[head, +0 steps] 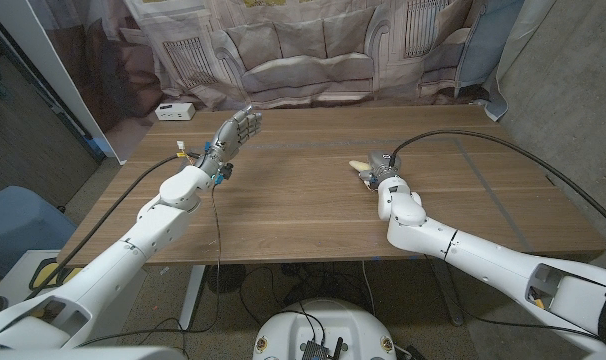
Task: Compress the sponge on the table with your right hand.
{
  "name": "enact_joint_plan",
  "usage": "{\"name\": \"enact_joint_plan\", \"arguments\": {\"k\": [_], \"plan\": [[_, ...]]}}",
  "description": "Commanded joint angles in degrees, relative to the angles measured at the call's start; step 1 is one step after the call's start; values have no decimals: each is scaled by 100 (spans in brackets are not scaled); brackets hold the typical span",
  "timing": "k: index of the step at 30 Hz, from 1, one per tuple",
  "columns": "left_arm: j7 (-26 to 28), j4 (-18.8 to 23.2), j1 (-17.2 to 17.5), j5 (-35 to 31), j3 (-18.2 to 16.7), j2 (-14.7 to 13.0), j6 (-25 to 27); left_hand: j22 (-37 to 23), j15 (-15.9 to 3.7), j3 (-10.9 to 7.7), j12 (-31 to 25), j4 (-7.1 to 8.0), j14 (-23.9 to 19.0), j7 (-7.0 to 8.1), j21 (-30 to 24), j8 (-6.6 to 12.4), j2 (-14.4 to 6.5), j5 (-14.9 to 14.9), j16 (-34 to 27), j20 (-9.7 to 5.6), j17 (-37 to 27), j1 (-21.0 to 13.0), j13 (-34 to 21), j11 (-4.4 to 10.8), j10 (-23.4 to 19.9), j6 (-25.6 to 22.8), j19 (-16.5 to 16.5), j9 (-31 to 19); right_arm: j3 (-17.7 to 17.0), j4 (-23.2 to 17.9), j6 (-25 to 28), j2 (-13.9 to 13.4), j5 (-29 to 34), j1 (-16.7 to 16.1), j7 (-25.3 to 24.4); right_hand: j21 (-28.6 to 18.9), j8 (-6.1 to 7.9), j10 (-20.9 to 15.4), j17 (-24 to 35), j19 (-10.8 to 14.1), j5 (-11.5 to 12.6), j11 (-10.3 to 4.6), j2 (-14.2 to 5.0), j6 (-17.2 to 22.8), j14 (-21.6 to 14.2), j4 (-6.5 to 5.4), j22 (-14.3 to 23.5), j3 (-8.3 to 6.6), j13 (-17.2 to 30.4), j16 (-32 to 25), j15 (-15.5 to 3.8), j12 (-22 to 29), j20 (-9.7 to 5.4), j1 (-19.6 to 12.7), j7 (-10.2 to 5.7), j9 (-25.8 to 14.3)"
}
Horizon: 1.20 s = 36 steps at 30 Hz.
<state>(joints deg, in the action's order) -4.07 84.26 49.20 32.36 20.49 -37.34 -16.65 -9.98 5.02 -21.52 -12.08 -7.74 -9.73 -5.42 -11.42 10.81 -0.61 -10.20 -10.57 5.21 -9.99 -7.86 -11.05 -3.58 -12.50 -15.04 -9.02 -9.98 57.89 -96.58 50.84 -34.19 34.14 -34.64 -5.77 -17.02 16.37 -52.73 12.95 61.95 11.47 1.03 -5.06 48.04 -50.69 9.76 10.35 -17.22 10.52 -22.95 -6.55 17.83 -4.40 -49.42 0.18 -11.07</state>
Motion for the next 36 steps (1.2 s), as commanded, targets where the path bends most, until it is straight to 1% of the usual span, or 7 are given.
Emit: {"name": "enact_joint_plan", "arguments": {"k": [1,7,16,23,26,27,36], "plan": [[17,87,32,-1,-12,-36,31,-23,-7,-1,-10,-2,-29,-3,23,-2,-25,-34,-11,-1,-19,-56,-20,-6,-40,-64,25,-22,-263,-279,-94,-123,-31,-273,-494,-59,50,-90,28,86,-30,-13,-20,82,-60,-13,22,-48,16,-45,3,27,1,-74,-5,-15],[15,115,28,-14,-11,-40,22,-24,-2,-1,-10,-1,-33,-3,22,-3,-26,-33,-13,1,-19,-56,-21,-8,-41,-63,24,-22,-455,-453,-202,-194,-39,-459,-808,-71,60,-161,46,114,-46,-15,-37,155,-121,-19,25,-57,17,-65,-40,29,-17,-128,-28,-14],[27,142,29,-26,-10,-44,32,-24,-6,0,-10,0,-26,3,21,-5,-28,-33,-9,0,-19,-57,-22,-8,-45,-62,25,-23,-807,-708,-432,-261,-49,-809,-1390,-93,79,-253,63,163,-66,-79,-56,275,-249,-33,30,-64,17,-100,-107,26,-41,-185,-58,-12],[41,154,30,-33,-8,-46,51,-24,-5,0,-9,0,-33,-4,21,-5,-30,-32,-11,-3,-19,-57,-22,-4,-46,-67,29,-23,-1147,-1023,-607,-325,-91,-1118,-1818,-105,68,-282,80,185,-79,-101,-65,293,-265,-44,33,-62,18,-103,-117,12,-50,-212,-63,-11],[44,154,28,-42,-6,-44,43,-24,-3,-1,-12,0,-34,-1,20,-5,-31,-32,-12,2,-19,-57,-22,-1,-56,-66,27,-23,-1259,-1115,-686,-348,-91,-1215,-1959,-105,70,-292,82,182,-84,-104,-65,315,-271,-47,34,-61,19,-99,-120,5,-50,-223,-59,-11],[43,157,28,-41,-6,-43,41,-24,-3,-1,-13,0,-35,-2,20,-5,-31,-32,-12,2,-19,-58,-22,-1,-57,-68,28,-23,-1283,-1140,-693,-352,-77,-1239,-1993,-103,68,-299,87,174,-89,-62,-62,324,-259,-51,35,-56,19,-92,-116,1,-47,-225,-69,-11],[64,186,46,-52,-12,-43,28,-24,-2,0,-8,0,-37,-2,19,-4,-32,-32,-12,-1,-19,-59,-23,0,-49,-73,27,-23,-1533,-1325,-939,-403,-110,-1478,-2237,-86,45,-287,119,121,-101,-72,-56,333,-213,-64,38,-35,22,-77,-109,-38,-54,-250,-73,-11]]}}
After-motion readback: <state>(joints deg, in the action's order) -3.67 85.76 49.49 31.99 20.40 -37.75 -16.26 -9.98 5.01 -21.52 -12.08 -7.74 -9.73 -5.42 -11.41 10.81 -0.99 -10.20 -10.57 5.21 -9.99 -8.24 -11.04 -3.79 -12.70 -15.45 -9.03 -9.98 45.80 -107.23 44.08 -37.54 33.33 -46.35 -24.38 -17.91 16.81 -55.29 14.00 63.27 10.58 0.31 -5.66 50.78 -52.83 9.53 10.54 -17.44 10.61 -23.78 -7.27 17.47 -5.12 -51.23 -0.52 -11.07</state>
